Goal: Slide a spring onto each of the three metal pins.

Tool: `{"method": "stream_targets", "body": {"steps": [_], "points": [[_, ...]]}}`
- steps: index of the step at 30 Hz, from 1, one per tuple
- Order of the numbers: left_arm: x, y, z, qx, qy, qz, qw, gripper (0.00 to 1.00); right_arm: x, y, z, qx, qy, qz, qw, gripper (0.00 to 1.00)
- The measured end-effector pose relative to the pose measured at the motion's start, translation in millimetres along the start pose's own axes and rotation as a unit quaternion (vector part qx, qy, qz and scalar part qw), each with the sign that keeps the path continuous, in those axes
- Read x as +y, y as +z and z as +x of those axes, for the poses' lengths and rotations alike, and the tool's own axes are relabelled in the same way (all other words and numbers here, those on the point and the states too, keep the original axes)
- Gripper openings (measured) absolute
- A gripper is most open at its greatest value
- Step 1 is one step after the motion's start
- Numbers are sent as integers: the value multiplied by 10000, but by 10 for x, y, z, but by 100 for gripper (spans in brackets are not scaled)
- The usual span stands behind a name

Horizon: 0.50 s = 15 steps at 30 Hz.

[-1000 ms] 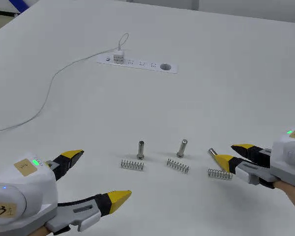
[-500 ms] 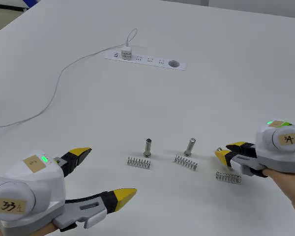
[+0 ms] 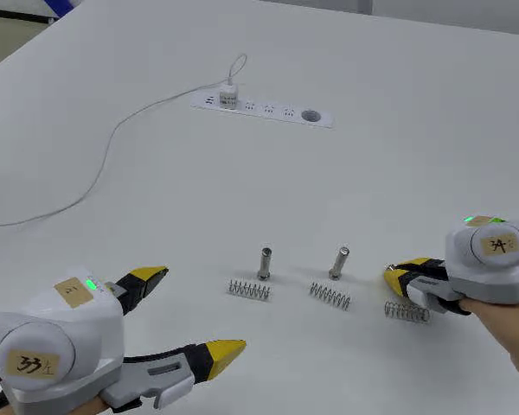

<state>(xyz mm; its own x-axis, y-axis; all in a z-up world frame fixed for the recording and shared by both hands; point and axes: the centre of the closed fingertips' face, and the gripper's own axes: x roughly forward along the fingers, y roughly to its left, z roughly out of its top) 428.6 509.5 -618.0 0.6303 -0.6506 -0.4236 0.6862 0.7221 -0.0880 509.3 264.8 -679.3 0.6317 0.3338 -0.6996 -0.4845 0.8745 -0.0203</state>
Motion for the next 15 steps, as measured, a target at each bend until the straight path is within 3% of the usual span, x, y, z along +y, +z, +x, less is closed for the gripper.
{"method": "stream_targets", "body": {"steps": [6,11,15], "points": [[-2,3,-5,2,5,-5,10000,80,8,9,4,125,81,260,9996,10],[-16,-12,-2,44,-24,6,10000,79,31,6,11,297,155,3,9994,9],[-22,-6,-6,47,-35,82,9999,79,30,8,19,432,132,69,9990,9]]}}
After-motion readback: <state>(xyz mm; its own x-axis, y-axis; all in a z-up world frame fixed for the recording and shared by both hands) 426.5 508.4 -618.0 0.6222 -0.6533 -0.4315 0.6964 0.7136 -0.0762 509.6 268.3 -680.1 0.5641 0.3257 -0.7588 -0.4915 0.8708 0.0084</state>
